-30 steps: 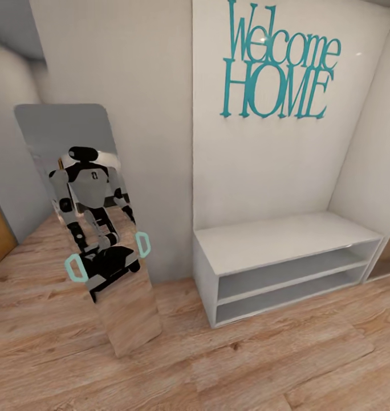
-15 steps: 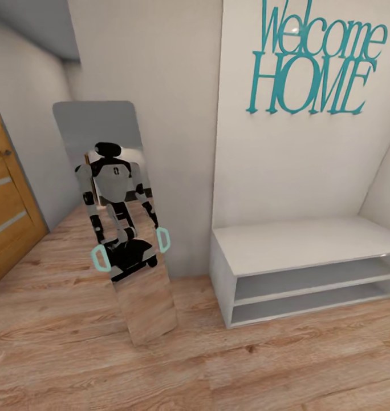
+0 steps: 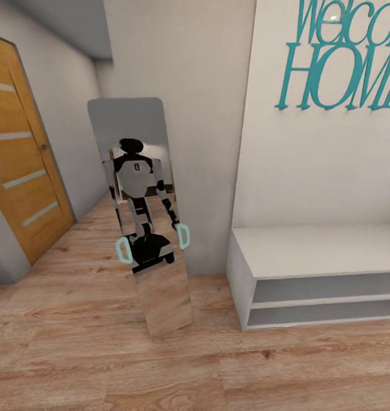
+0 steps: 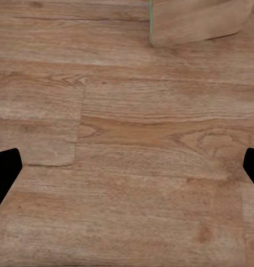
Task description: Pick up the two gym shoes and the two sandals from the corridor floor and place them onto the hallstand (shoe rack) in the corridor, making sure they are on the rack and not on the floor. Arrange them so the two gym shoes are next to each other and the two sandals are next to each other.
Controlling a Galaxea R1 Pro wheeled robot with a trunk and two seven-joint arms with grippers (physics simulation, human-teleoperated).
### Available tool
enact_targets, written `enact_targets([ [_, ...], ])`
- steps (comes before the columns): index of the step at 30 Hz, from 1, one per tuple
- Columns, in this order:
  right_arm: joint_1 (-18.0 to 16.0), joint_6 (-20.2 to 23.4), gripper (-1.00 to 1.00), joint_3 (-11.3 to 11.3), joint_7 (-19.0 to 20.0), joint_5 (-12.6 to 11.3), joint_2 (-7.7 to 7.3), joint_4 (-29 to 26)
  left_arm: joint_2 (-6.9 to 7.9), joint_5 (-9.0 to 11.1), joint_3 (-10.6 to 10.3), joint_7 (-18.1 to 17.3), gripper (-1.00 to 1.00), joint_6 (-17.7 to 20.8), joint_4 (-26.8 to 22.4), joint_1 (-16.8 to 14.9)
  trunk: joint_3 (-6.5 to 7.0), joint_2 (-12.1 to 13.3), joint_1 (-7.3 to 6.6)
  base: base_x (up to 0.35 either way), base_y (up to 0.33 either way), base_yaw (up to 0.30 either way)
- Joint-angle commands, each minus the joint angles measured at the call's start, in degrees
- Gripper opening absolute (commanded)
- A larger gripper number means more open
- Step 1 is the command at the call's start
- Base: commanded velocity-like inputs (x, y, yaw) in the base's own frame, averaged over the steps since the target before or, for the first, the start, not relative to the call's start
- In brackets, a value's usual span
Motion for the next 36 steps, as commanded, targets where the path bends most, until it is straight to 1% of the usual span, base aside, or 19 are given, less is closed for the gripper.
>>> enact_targets([
  [1, -0.02, -0.17, 1.0, -0.06, -0.04, 0.03, -0.02, 0.02, 0.0, 0.15, -0.03, 0.08, 1.0, -0.2, 0.04, -0.05, -0.11, -0.03, -0.01, 0.0, 0.0, 0.242],
  [18, -0.02, -0.17, 1.0, 0.0, -0.01, 0.11, -0.02, 0.09, 0.0, 0.13, -0.03, 0.11, 1.0, -0.22, 0.36, -0.08, -1.02, -0.03, -0.01, 0.0, 0.0, 0.242],
  [36, -0.02, -0.17, 1.0, 0.07, 0.04, 0.12, 0.0, 0.14, 0.0, 0.13, -0.03, 0.11, 1.0, -0.22, 0.79, -0.14, -5.21, -7.25, 3.95, 0.0, 0.0, 0.242],
])
